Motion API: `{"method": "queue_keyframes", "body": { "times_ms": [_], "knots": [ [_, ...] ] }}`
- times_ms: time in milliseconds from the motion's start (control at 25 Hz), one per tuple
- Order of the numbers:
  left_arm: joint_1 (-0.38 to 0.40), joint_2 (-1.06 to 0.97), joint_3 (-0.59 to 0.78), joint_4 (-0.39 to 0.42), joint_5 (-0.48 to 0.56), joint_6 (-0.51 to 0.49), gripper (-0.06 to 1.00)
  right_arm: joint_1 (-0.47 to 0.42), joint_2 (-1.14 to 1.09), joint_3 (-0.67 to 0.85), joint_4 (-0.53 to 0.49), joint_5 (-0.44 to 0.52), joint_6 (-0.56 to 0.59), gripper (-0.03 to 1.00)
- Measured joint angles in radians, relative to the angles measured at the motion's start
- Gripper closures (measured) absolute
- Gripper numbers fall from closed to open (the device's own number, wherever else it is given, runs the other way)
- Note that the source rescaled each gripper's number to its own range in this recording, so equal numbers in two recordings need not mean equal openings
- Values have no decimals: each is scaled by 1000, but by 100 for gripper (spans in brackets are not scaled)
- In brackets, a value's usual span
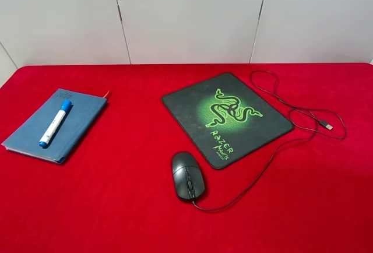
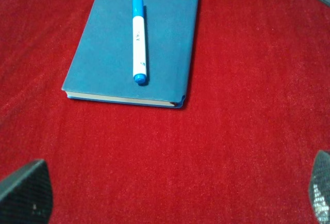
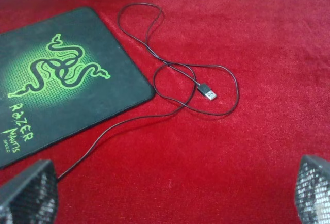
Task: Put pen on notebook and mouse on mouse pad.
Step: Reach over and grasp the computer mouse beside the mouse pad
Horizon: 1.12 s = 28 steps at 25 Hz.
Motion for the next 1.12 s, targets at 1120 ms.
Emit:
{"method": "queue_keyframes", "body": {
  "times_ms": [1120],
  "knots": [
    [0, 0, 0, 0, 4, 0, -5, 0, 225, -150, -27, 11, -33, -3]
  ]
}}
